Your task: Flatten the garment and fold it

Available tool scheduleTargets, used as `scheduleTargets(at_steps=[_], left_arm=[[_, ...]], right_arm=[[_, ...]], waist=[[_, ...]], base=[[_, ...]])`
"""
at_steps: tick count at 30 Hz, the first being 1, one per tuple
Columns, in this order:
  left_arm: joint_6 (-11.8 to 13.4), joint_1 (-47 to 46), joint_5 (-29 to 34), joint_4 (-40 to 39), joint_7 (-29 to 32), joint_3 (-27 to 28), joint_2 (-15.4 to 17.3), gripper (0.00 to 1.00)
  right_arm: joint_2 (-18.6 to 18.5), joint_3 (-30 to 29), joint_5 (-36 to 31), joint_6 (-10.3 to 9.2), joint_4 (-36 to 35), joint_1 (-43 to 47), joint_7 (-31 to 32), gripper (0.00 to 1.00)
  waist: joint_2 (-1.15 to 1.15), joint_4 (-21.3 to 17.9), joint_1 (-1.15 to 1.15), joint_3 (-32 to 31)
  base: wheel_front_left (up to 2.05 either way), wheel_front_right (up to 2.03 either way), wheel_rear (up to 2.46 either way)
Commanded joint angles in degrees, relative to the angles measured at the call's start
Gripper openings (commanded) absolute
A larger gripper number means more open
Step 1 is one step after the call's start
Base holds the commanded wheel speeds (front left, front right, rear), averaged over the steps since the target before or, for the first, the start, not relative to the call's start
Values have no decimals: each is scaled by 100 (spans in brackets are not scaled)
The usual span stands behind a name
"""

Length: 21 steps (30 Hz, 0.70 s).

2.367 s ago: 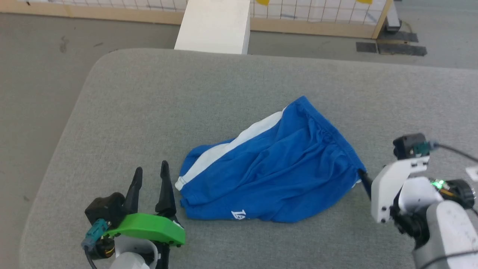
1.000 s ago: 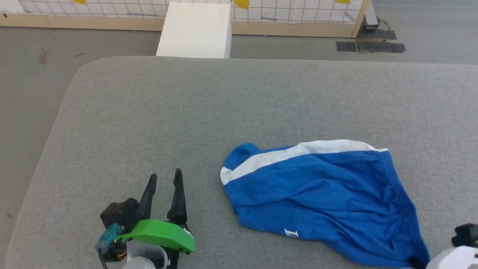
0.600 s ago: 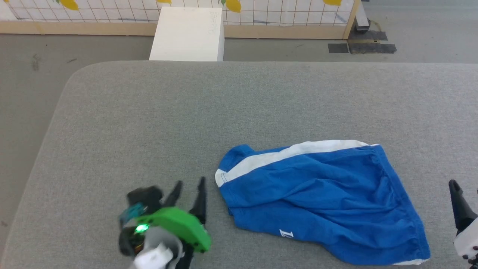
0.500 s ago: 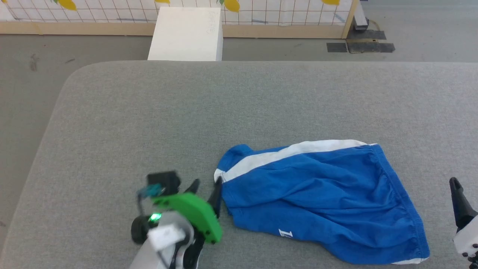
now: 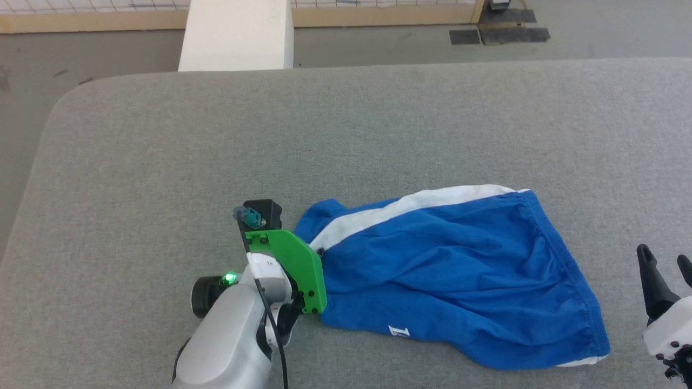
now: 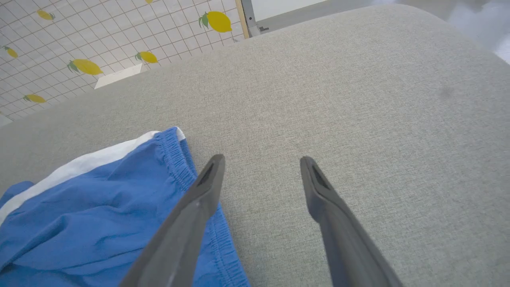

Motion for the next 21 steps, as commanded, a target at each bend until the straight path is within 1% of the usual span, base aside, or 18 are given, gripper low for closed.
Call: scheduleTargets(at_steps=[1, 6, 10, 13, 16, 21], left_arm=[[-5, -92, -1, -14, -110, 23, 19, 0], [-67, -62, -46, -140, -333, -1, 3, 0], [-99, 134, -142, -616, -566, -34, -19, 0], [-73, 261, -161, -892, -616, -55, -22, 0], [-63, 350, -182, -1139, -637, -132, -32, 0], [-55, 340, -204, -1335, -660, -298, -53, 0]], right_arm=[[4, -12, 18, -8, 21, -85, -56, 100], [4, 12, -15, -8, 68, -77, -72, 100], [-6, 490, -245, -8, -32, -437, 61, 100], [-130, 881, -397, -8, 51, -876, 242, 100], [-331, 1268, -570, -8, 513, -1344, 640, 100], [-623, 1578, -972, -8, 1480, -1970, 1154, 100]], waist=[[0, -45, 0, 72], [0, 42, 0, 94], [0, 138, 0, 114], [0, 190, 0, 177], [0, 288, 0, 271], [0, 453, 0, 429]], base=[[0, 0, 0], [0, 0, 0], [0, 0, 0], [0, 0, 0], [0, 0, 0], [0, 0, 0]])
